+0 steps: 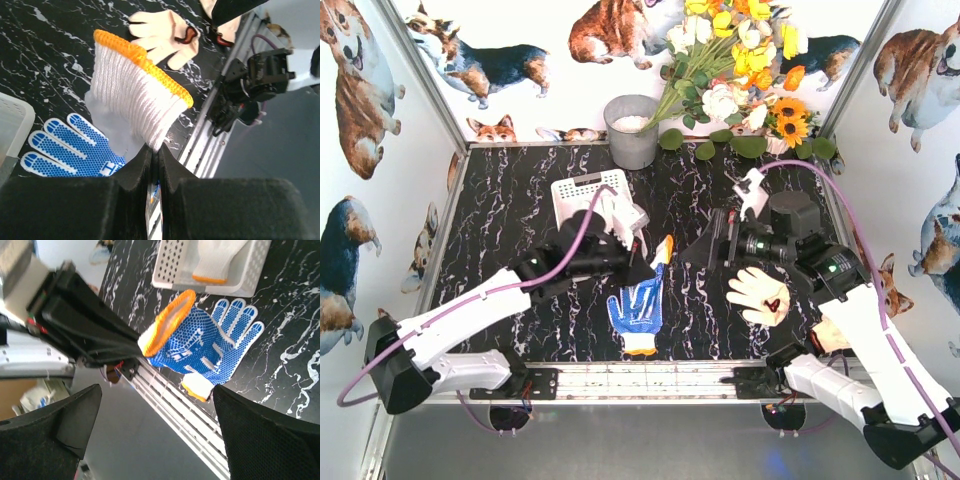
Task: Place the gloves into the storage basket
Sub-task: Pair the glove with the glove.
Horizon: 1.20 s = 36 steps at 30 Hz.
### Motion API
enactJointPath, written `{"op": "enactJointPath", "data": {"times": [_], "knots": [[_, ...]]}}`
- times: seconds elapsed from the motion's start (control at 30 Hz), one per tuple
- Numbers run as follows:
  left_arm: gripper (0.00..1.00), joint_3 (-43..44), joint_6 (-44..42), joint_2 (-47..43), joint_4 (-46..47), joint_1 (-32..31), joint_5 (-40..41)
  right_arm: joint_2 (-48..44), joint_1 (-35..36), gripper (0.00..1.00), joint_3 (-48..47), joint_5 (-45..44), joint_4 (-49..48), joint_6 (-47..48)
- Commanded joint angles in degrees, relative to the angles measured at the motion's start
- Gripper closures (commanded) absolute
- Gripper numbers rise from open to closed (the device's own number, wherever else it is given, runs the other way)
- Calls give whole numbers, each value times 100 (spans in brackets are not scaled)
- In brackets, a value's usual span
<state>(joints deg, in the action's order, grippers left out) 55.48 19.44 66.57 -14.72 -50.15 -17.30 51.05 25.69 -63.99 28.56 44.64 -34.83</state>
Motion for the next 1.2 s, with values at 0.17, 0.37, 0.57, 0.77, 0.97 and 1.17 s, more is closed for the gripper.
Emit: {"op": "enactJointPath", "data": {"times": [0.17, 0.37, 0.57, 0.77, 0.97, 1.17], "knots": [[100, 460, -191, -218, -561, 462, -2230, -121, 992, 5, 544, -306, -1037, 2044], [100, 620, -195, -210, -837, 469, -2894, -224, 1143, 2, 1001, -117, -1813, 2867], [100, 805, -327, -140, -1225, 470, -3070, -278, 1240, 3, 1143, 509, -2348, 3296], [100, 890, -463, -105, -1562, 471, -3166, -354, 1245, 6, 1058, 1045, -2591, 3395], [100, 912, -455, -183, -1602, 471, -3095, -301, 1245, 13, 987, 1519, -2529, 3349], [100, 917, -453, -157, -1625, 471, -3164, -165, 1245, 16, 995, 1844, -2594, 3193]]}}
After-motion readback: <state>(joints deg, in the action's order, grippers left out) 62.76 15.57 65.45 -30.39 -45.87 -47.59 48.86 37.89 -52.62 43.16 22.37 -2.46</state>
